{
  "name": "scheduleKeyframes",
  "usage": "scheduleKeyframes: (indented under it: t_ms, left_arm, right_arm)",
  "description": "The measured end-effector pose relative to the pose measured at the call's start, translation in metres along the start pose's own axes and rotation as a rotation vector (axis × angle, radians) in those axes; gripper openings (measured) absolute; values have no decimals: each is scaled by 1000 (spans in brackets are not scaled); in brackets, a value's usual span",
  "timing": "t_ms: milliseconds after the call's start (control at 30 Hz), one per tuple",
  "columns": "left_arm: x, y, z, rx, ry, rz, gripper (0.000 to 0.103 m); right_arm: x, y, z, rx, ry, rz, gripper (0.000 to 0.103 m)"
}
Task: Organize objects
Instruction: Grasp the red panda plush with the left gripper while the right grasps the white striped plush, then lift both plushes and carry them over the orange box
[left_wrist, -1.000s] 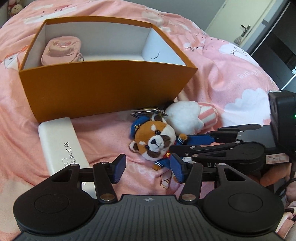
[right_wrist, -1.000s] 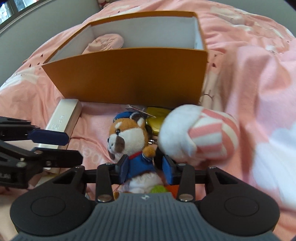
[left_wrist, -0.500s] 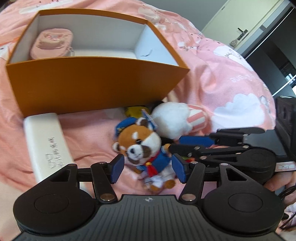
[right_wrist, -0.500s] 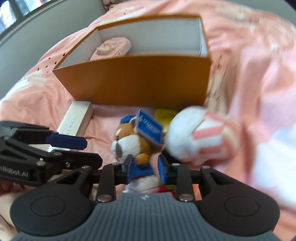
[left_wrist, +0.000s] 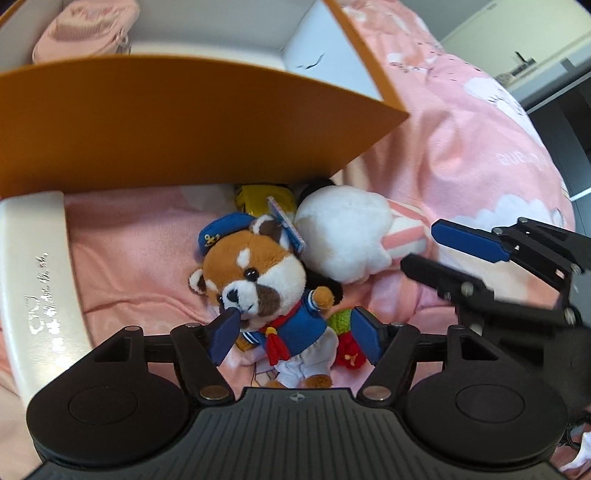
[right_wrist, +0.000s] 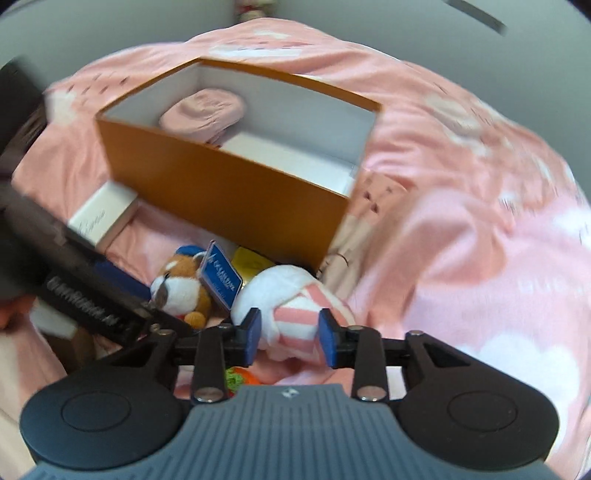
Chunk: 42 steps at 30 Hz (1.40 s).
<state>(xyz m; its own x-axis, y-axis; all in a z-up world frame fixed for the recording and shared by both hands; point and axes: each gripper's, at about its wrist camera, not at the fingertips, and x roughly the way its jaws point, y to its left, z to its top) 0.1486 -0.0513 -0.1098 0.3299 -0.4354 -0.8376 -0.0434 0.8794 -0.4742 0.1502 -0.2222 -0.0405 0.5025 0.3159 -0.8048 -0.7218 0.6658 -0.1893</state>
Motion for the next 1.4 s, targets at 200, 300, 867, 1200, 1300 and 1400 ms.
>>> scheduleKeyframes:
  t_ms: [200,300,867,1200,1300,1400]
  left_arm:
    - [15,7,6,-73,13,40,78]
    - [19,11,7,-92,13,39,81]
    - [2,28,-5,-98,-19,-29,65]
    - [-39,30,-13,-53,-110,-40,60]
    - [-55,33,-17,-53,-149,-40,60]
    - [-71,37,-20,-62,-187,-48,60]
  right_arm:
    - [22,11,7,-263,30,20,46]
    - [36,18,6,-408,61,34,55]
    - [66,22,1,-628,78,-107,60]
    - [5,-17,38,-256,12,22,55]
    - [-12,-25,40,-127,-14,94,53]
    - [-20,-23,41,18,-23,194,52]
